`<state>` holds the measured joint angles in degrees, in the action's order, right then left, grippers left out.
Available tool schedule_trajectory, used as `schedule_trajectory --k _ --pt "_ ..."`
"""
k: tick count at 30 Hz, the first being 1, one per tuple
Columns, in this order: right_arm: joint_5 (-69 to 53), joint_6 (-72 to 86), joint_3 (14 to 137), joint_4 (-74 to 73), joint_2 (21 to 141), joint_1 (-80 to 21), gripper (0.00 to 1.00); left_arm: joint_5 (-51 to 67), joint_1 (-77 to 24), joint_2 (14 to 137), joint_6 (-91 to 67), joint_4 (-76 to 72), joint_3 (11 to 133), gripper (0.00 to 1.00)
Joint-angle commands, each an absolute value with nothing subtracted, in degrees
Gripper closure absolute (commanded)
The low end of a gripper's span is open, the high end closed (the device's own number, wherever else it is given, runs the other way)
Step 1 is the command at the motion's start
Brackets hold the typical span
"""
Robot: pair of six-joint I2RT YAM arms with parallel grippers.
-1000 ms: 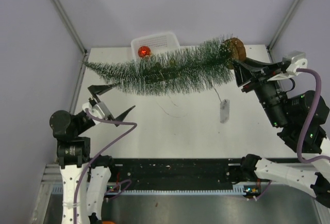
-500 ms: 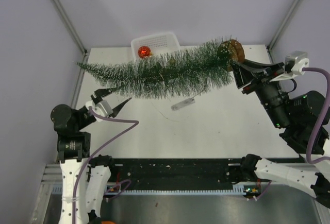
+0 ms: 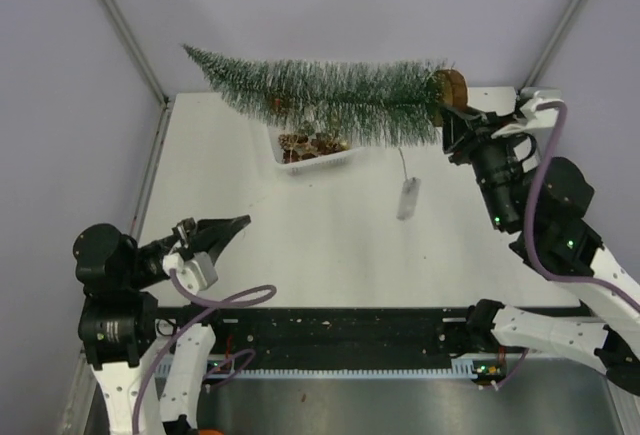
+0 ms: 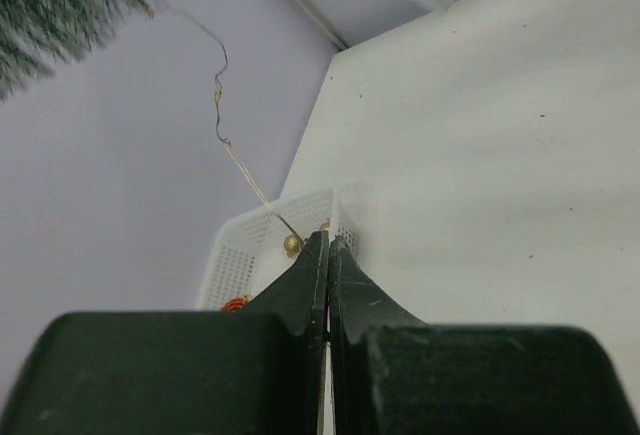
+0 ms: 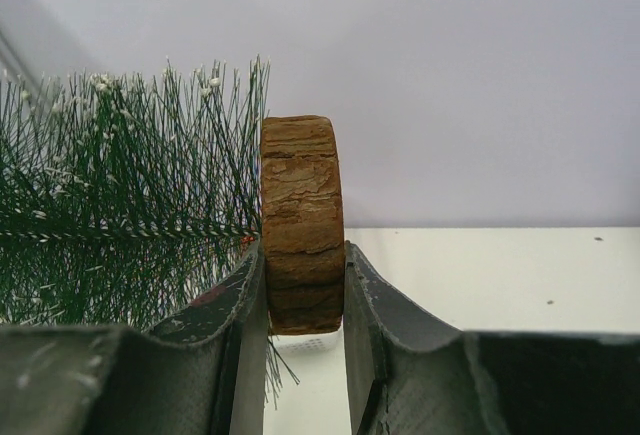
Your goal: Decorate the small christmas tree
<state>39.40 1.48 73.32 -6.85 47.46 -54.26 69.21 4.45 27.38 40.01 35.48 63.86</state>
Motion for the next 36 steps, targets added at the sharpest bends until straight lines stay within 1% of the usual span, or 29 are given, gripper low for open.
schedule_trajectory --k 1,4,7,8,10,14,17,21,22,26,29,36 --pt "49.6 -2.6 75.3 1.1 51.8 -54.8 1.00 74.4 4.2 28.6 55.9 61.5 72.8 1.00" --pt "50.7 -6.3 72.8 4.4 54.0 -53.5 1.00 76.2 4.3 29.3 57.0 66.6 79.2 1.00" --pt "50.9 -8.9 69.2 6.3 55.0 -51.9 1.00 76.9 5.3 29.5 55.7 63.9 84.6 1.00" --pt "50.7 -9.2 68.1 6.6 55.0 -51.6 1.00 76.9 5.7 29.6 52.5 59.8 86.0 1.00" --pt "49.8 -10.1 64.8 7.3 54.1 -51.2 1.00 76.6 5.9 29.7 44.5 45.8 87.0 1.00" --pt "46.1 -10.6 59.4 6.0 50.2 -51.2 1.00 73.2 6.1 30.4 23.0 10.9 83.4 1.00" --pt "42.6 -9.6 56.4 2.7 47.4 -51.2 1.00 71.2 6.4 34.4 14.1 -3.6 84.4 1.00" --pt "39.1 -7.5 53.3 0.1 44.1 -51.2 1.00 67.9 6.4 40.9 5.5 -13.6 88.6 1.00" --pt "38.2 -6.9 52.7 -2.3 43.7 -51.2 1.00 67.3 6.5 41.7 3.7 -15.5 88.9 1.00" --pt "33.7 -5.3 51.2 -4.7 42.2 -51.2 1.00 64.9 6.6 44.6 1.1 -19.0 90.2 1.00" --pt "26.8 -5.0 50.2 -5.3 40.4 -51.2 1.00 63.0 6.5 46.1 1.5 -19.9 90.9 1.00" --pt "12.4 -3.3 48.5 -9.2 35.7 -51.2 1.00 61.4 6.5 54.2 1.4 -18.7 97.8 1.00"
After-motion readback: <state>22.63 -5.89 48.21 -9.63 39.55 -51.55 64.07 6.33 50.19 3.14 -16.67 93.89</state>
